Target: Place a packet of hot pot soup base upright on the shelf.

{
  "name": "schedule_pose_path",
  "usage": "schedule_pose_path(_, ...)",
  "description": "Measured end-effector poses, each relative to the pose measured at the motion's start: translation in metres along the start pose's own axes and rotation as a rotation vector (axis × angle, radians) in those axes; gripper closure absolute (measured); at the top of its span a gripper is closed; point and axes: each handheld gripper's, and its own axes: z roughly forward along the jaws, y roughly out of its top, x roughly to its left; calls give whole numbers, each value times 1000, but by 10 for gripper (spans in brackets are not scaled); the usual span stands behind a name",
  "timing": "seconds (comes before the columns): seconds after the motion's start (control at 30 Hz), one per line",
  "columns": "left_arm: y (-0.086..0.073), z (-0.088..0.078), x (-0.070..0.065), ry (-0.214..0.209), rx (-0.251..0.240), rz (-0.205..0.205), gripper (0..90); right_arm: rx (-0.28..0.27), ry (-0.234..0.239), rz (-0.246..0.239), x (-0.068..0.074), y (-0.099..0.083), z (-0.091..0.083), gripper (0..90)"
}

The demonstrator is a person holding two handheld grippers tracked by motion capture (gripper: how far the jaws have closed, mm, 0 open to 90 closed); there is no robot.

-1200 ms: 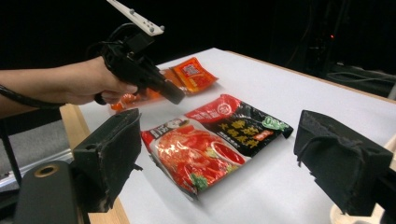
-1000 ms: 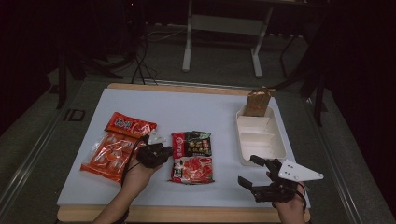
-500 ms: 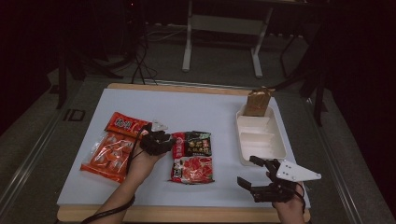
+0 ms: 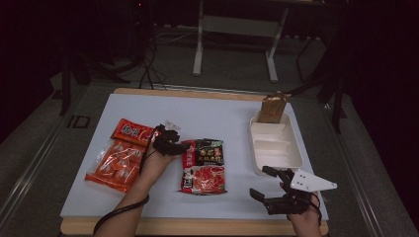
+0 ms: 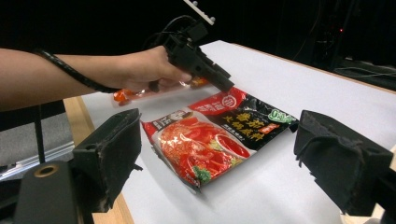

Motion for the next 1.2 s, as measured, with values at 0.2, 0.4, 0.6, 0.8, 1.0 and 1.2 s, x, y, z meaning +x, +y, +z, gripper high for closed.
schedule_pose_path(0.2,2,13,8,-45,27,-26,464,1,4,6,0,-1,0,148)
schedule_pose_path(0.4,1,22,7,-88,73,-9,522,7,6,4,0,-2,0,148)
schedule_pose_path(0.6,3,24,-6,-64,141,4,658,11,6,7,-1,-2,1,148)
schedule_pose_path(0.8,6,24,-10,-36,166,-7,764,8,9,8,1,-1,1,148)
schedule_pose_path(1.0,9,22,-12,-28,164,-39,850,15,14,8,0,-2,3,148)
schedule_pose_path(1.2,14,11,-24,15,124,8,864,15,3,21,-1,-1,1,181)
